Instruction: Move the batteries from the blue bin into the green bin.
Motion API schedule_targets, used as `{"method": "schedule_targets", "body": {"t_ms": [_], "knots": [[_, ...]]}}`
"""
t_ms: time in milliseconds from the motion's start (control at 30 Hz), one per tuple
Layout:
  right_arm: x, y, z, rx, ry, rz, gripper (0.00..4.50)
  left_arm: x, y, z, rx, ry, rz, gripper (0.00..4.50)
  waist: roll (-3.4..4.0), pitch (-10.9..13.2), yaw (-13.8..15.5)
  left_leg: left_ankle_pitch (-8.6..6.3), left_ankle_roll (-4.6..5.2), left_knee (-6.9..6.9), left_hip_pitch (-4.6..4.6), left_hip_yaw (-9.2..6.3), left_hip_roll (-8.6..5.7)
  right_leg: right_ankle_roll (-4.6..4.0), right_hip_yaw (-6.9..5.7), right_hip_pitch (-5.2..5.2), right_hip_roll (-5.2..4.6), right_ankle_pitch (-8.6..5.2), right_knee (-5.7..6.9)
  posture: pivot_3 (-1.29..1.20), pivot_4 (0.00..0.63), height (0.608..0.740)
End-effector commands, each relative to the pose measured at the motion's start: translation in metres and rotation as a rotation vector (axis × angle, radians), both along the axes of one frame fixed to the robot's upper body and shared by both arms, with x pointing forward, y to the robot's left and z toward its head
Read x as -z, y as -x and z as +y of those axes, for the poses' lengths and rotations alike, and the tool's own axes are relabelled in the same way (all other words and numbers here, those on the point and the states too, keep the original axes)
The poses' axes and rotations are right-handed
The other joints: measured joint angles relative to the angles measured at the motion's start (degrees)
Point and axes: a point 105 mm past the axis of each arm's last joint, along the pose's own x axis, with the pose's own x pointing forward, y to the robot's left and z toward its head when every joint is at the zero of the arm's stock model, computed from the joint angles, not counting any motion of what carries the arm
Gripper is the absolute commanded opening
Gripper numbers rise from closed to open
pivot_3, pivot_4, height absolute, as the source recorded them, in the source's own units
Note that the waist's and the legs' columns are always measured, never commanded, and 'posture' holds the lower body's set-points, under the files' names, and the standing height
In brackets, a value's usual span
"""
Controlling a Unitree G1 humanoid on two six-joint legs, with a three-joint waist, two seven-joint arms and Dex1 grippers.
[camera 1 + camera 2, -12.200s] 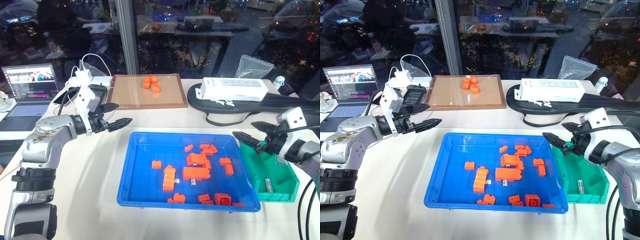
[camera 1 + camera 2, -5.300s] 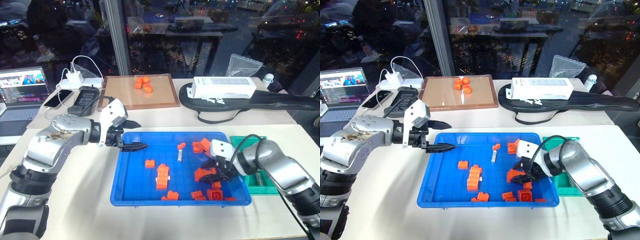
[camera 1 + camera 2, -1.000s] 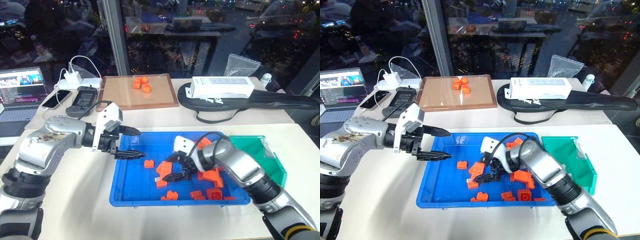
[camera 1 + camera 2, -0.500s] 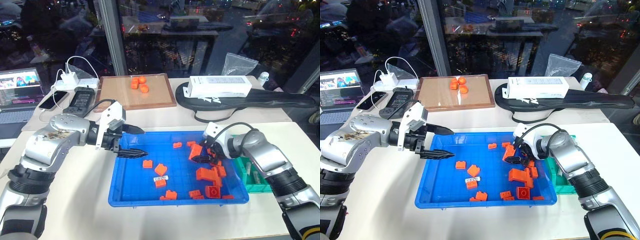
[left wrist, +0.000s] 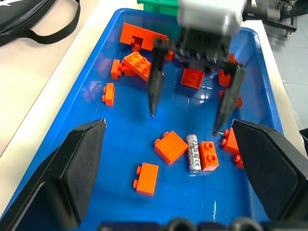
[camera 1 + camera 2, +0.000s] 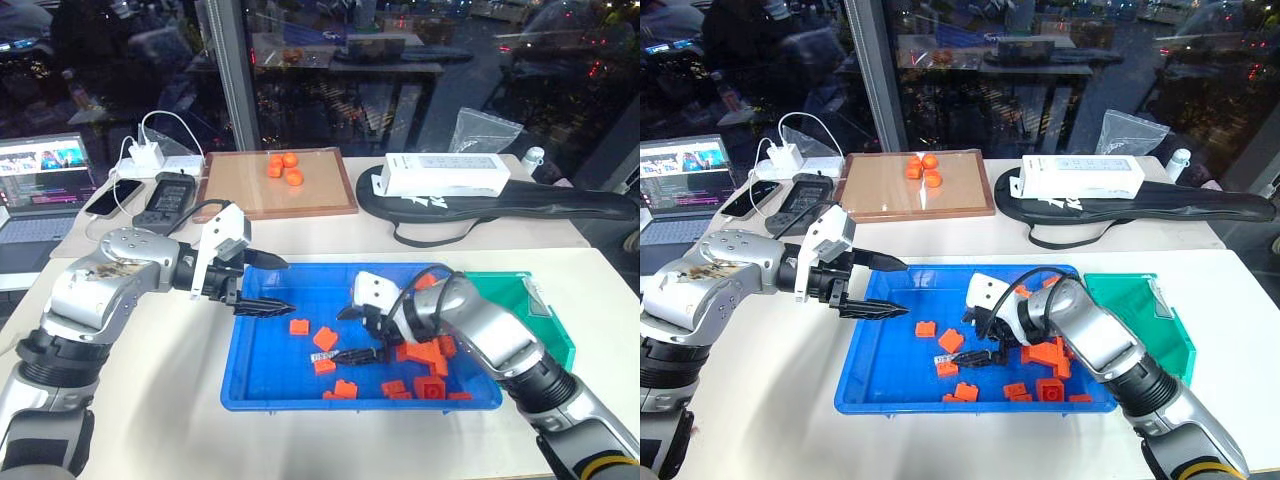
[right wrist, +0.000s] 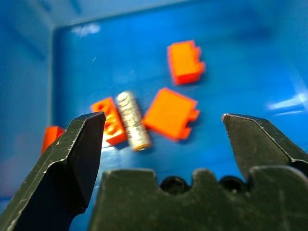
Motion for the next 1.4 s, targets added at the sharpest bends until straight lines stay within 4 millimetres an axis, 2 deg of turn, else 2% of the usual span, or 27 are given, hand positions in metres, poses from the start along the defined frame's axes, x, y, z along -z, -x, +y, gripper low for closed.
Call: {"method": "schedule_targets", "body": {"t_ms": [33, 100, 233, 600, 767, 833, 867, 1067, 1133, 1267, 1300, 1333, 1400], "knots": [[0.005, 0.002, -0.001, -0.05, 0.061, -0.01, 4.24, -0.009, 0.004, -0.001, 0.016, -0.007, -0.044, 4.5, 0.0, 0.0, -0.12, 0.0, 0.0, 0.0, 0.0, 0.0, 0.0, 0.0, 0.0, -0.01, 0.0, 0.0, 0.0, 0.0, 0.15, 0.74], [0.006, 0.004, 0.003, -0.062, 0.056, 0.005, 3.78, -0.009, 0.004, -0.001, 0.015, -0.008, -0.042, 4.5, 0.0, 0.0, -0.27, 0.0, 0.0, -0.01, 0.0, -0.01, 0.01, -0.01, 0.0, -0.01, 0.02, 0.0, 0.01, 0.0, 0.15, 0.74], [0.011, 0.0, 0.003, -0.048, 0.067, -0.013, 2.42, -0.009, 0.005, -0.001, 0.012, -0.011, -0.04, 4.5, 0.0, 0.0, -0.33, 0.0, 0.0, -0.02, 0.02, -0.03, 0.04, -0.01, 0.0, -0.01, 0.05, 0.0, 0.02, 0.0, 0.15, 0.74], [0.018, -0.001, 0.019, -0.062, 0.027, 0.002, 2.42, -0.009, 0.005, 0.0, 0.009, -0.017, -0.038, 4.5, -0.02, -0.01, -0.33, 0.0, 0.0, -0.02, 0.05, -0.01, 0.03, -0.01, 0.0, 0.02, 0.05, 0.0, 0.02, 0.0, 0.15, 0.74], [0.02, -0.002, 0.017, -0.067, 0.036, 0.005, 1.09, -0.008, 0.005, 0.001, 0.008, -0.017, -0.037, 4.5, -0.02, -0.01, -0.27, 0.0, 0.0, -0.02, 0.06, -0.01, 0.03, -0.01, 0.0, 0.02, 0.05, 0.0, 0.04, 0.0, 0.15, 0.74], [0.015, -0.003, 0.015, -0.063, 0.03, 0.0, 0.36, -0.009, 0.006, 0.001, 0.01, -0.014, -0.035, 4.5, -0.02, -0.02, -0.24, 0.0, 0.0, -0.01, 0.06, -0.01, 0.03, 0.0, 0.0, 0.03, 0.04, 0.0, 0.03, 0.0, 0.15, 0.74], [0.013, -0.003, 0.013, -0.062, 0.027, -0.001, 0.29, -0.009, 0.006, 0.001, 0.012, -0.012, -0.033, 4.5, -0.02, -0.01, -0.23, 0.0, 0.0, -0.01, 0.06, -0.01, 0.03, -0.01, 0.0, 0.04, 0.04, 0.0, 0.03, 0.0, 0.15, 0.74], [-0.026, -0.001, -0.013, -0.012, -0.027, -0.018, 0.29, -0.014, 0.008, -0.002, 0.052, 0.02, -0.03, 4.5, -0.02, -0.01, -0.17, 0.0, 0.0, -0.02, 0.02, 0.0, 0.02, -0.01, 0.0, 0.0, 0.01, 0.0, 0.02, 0.0, 0.15, 0.74], [-0.039, -0.005, -0.029, 0.052, -0.041, -0.032, 0.29, -0.017, 0.01, -0.005, 0.089, 0.041, -0.032, 4.5, -0.02, -0.01, -0.21, 0.0, 0.0, -0.03, 0.02, -0.01, 0.02, -0.01, 0.0, 0.0, 0.02, 0.0, 0.02, 0.0, 0.15, 0.74], [-0.065, -0.017, -0.071, 0.221, -0.032, -0.105, 0.28, -0.024, 0.013, -0.014, 0.155, 0.081, -0.026, 4.5, -0.04, 0.0, 0.08, 0.0, 0.0, -0.05, 0.03, 0.0, 0.0, -0.01, 0.0, 0.01, 0.0, 0.0, -0.02, 0.0, 0.15, 0.74], [-0.072, -0.019, -0.085, 0.274, -0.023, -0.126, 0.28, -0.025, 0.012, -0.016, 0.168, 0.089, -0.029, 4.5, -0.03, 0.0, 0.26, 0.0, 0.0, -0.05, 0.03, 0.01, 0.0, -0.01, 0.0, 0.02, 0.0, 0.0, -0.05, 0.0, 0.15, 0.74], [-0.08, -0.022, -0.109, 0.359, 0.002, -0.16, 0.28, -0.026, 0.011, -0.02, 0.187, 0.099, -0.034, 4.5, -0.04, 0.0, 0.42, 0.0, 0.0, -0.05, 0.0, 0.0, -0.04, 0.0, 0.0, 0.0, -0.04, -0.01, -0.04, 0.0, 0.15, 0.74], [-0.09, -0.022, -0.136, 0.461, 0.033, -0.198, 0.28, -0.027, 0.008, -0.024, 0.209, 0.11, -0.039, 4.5, -0.04, 0.0, 0.92, 0.0, 0.0, -0.05, -0.02, 0.02, -0.07, 0.01, 0.0, 0.01, -0.06, -0.01, -0.07, 0.0, 0.15, 0.74]]}}
